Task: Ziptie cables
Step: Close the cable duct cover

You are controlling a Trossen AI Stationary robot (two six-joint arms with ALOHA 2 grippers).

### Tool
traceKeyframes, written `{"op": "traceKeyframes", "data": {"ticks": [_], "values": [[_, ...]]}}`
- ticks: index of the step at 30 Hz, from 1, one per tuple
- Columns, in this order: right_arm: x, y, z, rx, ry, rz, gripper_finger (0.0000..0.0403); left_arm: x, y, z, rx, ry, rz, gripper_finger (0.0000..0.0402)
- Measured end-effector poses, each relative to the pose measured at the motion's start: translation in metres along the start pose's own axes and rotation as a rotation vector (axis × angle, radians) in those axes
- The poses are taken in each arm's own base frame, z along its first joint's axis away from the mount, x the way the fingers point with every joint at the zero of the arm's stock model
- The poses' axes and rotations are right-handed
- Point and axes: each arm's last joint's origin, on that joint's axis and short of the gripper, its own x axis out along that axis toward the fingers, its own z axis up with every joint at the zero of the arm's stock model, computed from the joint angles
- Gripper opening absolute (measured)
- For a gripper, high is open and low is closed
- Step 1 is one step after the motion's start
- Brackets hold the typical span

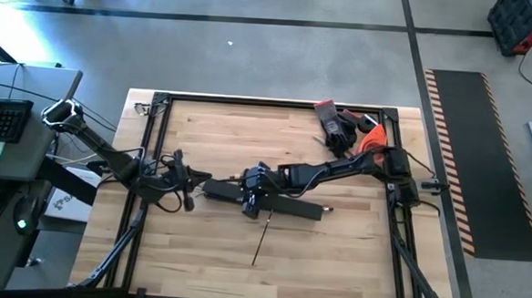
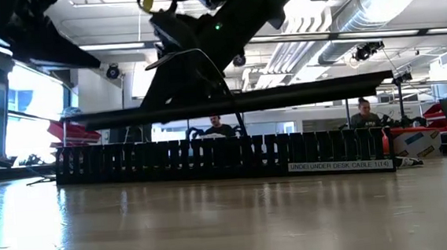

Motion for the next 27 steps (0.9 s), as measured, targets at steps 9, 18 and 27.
{"op": "traceKeyframes", "data": {"ticks": [9,18,27], "values": [[0.011,-0.001,0.006,-0.034,0.026,-0.059,0.021,0.004,0.002,-0.022,-0.092,0.055,-0.028,0.0],[0.022,-0.002,-0.001,-0.054,0.044,-0.038,0.021,0.007,0.006,-0.049,-0.187,0.099,-0.022,0.0],[0.023,-0.001,-0.002,-0.064,0.054,-0.034,0.021,0.009,0.007,-0.062,-0.255,0.06,-0.052,0.0]]}}
